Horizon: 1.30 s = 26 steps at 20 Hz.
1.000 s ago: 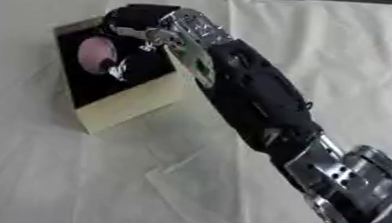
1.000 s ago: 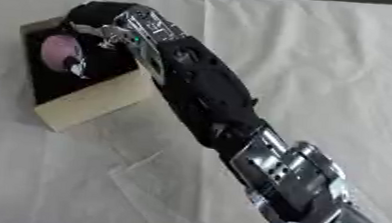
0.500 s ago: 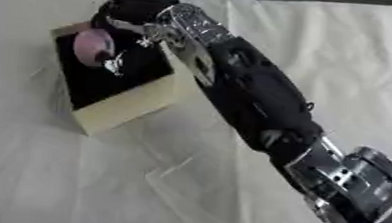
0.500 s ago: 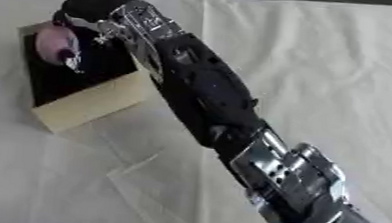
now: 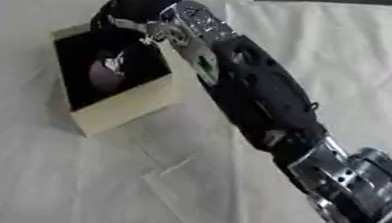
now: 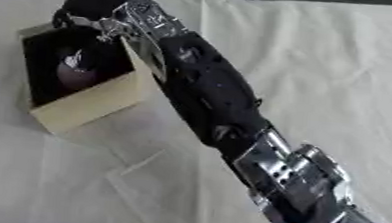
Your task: Pick up objects on the table and place them in the box.
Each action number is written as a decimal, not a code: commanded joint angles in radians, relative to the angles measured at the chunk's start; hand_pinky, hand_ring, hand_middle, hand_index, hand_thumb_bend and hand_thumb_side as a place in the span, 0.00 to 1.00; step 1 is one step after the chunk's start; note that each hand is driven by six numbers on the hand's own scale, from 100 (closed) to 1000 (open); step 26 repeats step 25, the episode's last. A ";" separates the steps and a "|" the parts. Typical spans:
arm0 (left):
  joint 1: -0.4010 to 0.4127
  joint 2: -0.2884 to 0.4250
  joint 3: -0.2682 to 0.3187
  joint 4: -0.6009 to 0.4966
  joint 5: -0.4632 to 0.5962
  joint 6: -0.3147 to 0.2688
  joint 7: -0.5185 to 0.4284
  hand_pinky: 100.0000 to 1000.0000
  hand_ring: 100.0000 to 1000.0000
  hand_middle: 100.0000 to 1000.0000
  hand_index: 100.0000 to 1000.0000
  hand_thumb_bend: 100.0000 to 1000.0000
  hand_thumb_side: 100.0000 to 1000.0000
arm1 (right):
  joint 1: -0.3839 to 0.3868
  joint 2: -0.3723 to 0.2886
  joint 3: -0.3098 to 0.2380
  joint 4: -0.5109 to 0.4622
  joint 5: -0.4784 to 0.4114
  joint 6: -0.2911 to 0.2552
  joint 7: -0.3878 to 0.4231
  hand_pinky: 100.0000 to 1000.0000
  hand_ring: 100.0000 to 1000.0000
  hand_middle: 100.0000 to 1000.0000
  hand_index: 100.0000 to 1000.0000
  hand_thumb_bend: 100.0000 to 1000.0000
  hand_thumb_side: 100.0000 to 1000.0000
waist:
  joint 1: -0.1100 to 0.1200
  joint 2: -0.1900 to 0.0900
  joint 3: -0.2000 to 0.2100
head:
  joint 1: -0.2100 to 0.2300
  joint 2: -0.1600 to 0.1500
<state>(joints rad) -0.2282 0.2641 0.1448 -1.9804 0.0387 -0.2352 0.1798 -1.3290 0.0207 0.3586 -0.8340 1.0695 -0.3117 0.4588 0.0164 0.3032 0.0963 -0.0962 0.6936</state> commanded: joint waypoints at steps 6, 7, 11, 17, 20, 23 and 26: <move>-0.003 0.008 0.001 -0.020 -0.004 0.002 -0.005 0.63 0.59 0.66 0.78 0.00 0.66 | -0.020 -0.012 -0.006 -0.034 -0.004 0.001 -0.008 0.83 0.80 0.75 0.91 0.00 0.44 | 0.003 -0.023 0.002 | 0.004 0.000; -0.003 0.008 0.002 -0.020 -0.004 0.002 -0.005 0.63 0.59 0.66 0.78 0.00 0.66 | -0.019 -0.014 -0.007 -0.038 -0.012 0.006 -0.011 0.82 0.79 0.74 0.90 0.00 0.47 | 0.003 -0.023 0.001 | 0.004 0.000; -0.002 0.010 0.002 -0.020 -0.005 0.003 -0.006 0.63 0.59 0.66 0.78 0.00 0.66 | -0.016 -0.044 -0.008 -0.087 -0.068 0.026 -0.018 0.81 0.77 0.72 0.91 0.00 0.46 | 0.004 -0.024 -0.003 | 0.008 0.001; 0.000 0.014 0.006 -0.020 -0.010 0.003 -0.002 0.63 0.59 0.66 0.78 0.00 0.66 | 0.005 -0.168 0.004 -0.331 -0.232 0.060 0.019 0.81 0.76 0.70 0.89 0.00 0.40 | 0.005 -0.025 -0.013 | 0.022 0.005; 0.001 0.015 0.009 -0.020 -0.012 0.003 0.004 0.63 0.59 0.66 0.78 0.00 0.66 | 0.037 -0.243 -0.014 -0.484 -0.332 0.116 0.030 0.81 0.74 0.68 0.87 0.00 0.41 | 0.006 -0.027 -0.020 | 0.032 0.007; 0.002 0.017 0.012 -0.020 -0.015 0.003 0.013 0.63 0.59 0.67 0.78 0.00 0.66 | 0.079 -0.316 -0.036 -0.631 -0.429 0.174 0.031 0.81 0.74 0.66 0.85 0.00 0.45 | 0.009 -0.027 -0.026 | 0.043 0.009; 0.003 0.019 0.014 -0.020 -0.017 0.002 0.017 0.63 0.59 0.67 0.78 0.00 0.66 | 0.111 -0.367 -0.052 -0.734 -0.483 0.216 0.014 0.81 0.73 0.65 0.83 0.00 0.42 | 0.011 -0.027 -0.031 | 0.050 0.009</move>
